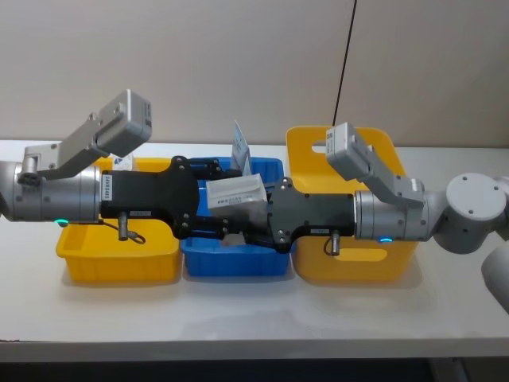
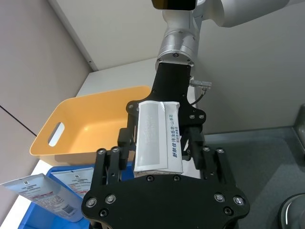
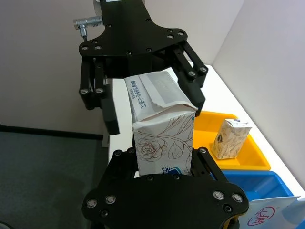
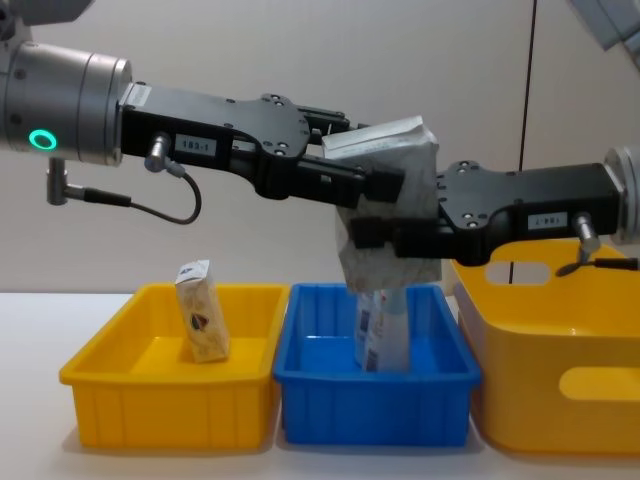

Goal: Bimanual collaborative sorting of washing and personal care products

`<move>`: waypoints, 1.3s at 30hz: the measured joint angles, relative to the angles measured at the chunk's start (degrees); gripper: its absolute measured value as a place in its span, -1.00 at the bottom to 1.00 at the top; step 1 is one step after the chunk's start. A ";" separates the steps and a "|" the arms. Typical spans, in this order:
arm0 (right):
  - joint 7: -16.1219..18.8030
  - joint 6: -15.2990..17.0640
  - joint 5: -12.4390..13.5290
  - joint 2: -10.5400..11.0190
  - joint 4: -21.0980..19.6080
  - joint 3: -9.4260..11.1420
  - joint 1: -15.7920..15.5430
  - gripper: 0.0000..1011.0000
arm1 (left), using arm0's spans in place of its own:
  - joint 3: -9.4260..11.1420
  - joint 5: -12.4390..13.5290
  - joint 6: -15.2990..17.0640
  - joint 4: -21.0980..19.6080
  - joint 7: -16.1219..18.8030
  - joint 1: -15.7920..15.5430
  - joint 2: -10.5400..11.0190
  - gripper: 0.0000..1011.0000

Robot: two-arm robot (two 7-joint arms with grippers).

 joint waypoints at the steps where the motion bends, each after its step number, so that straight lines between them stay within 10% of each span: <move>1: 0.00 0.00 0.00 0.00 0.00 -0.01 0.00 -0.31 | 0.00 0.00 0.00 0.00 0.00 0.00 0.00 0.40; 12: 0.06 0.32 0.45 0.43 -0.57 -0.02 -0.18 -0.30 | -0.02 0.01 0.00 0.00 0.00 0.00 0.02 0.98; 39: -4.30 3.25 4.56 9.95 -10.39 4.57 -7.59 -0.31 | -0.02 0.01 0.00 0.00 -0.01 0.00 0.02 0.98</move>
